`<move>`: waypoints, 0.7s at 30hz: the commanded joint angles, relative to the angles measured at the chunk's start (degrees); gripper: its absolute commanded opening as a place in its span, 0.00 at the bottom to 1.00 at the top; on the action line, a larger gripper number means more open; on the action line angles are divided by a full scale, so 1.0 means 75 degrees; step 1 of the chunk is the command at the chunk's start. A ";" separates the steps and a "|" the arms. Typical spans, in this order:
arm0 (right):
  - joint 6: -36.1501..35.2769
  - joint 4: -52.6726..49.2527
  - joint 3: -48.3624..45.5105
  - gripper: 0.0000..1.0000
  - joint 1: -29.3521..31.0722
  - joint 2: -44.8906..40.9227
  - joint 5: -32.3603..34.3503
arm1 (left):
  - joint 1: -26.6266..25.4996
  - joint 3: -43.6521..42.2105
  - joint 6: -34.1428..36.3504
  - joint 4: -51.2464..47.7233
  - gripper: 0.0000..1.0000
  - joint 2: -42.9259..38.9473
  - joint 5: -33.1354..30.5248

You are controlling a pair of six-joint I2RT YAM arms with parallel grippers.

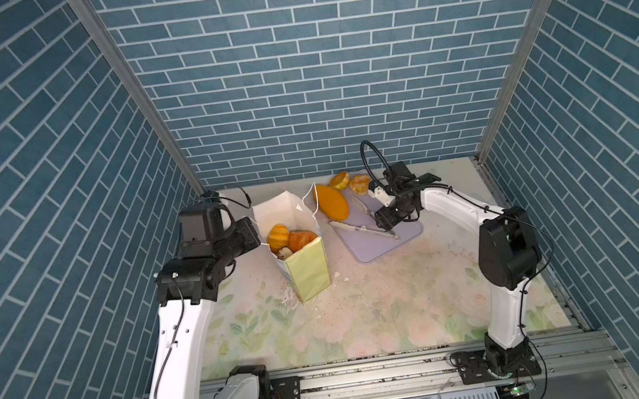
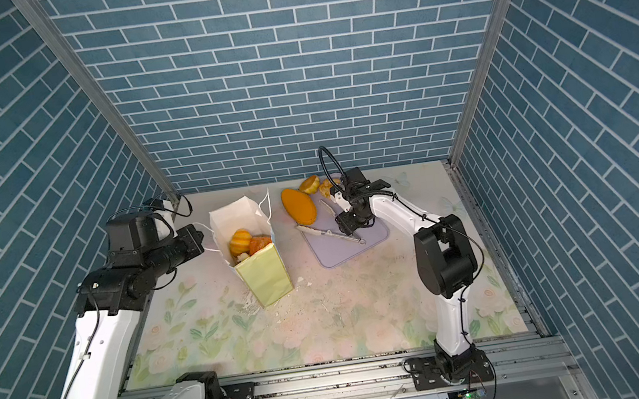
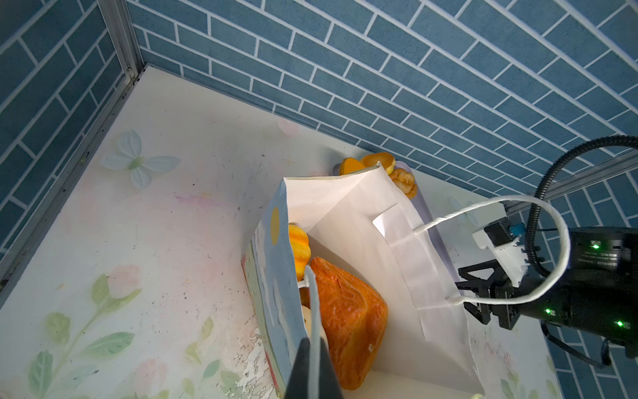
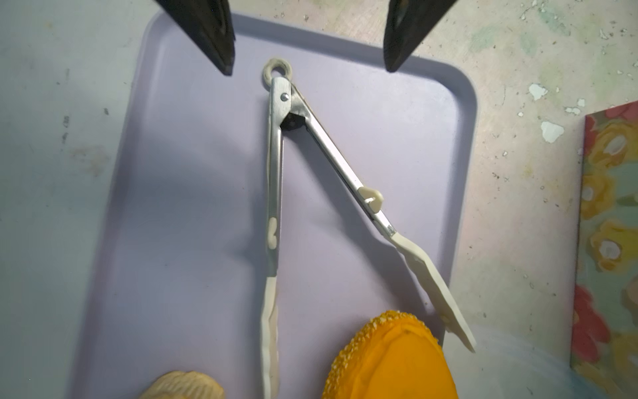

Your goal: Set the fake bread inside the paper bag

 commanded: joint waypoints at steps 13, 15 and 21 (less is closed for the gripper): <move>-0.0989 -0.0462 0.0994 0.65 0.0030 0.1624 0.0242 | -0.0035 0.0071 0.0004 -0.0112 0.00 0.0017 -0.0060; -0.0989 -0.0487 0.1097 0.62 0.0034 0.1919 0.0266 | -0.0035 0.0072 -0.0004 -0.0125 0.00 0.0017 -0.0063; -0.1090 -0.0440 0.1103 0.56 0.0026 0.2149 0.0219 | -0.0035 0.0061 0.0028 -0.0135 0.00 0.0007 -0.0083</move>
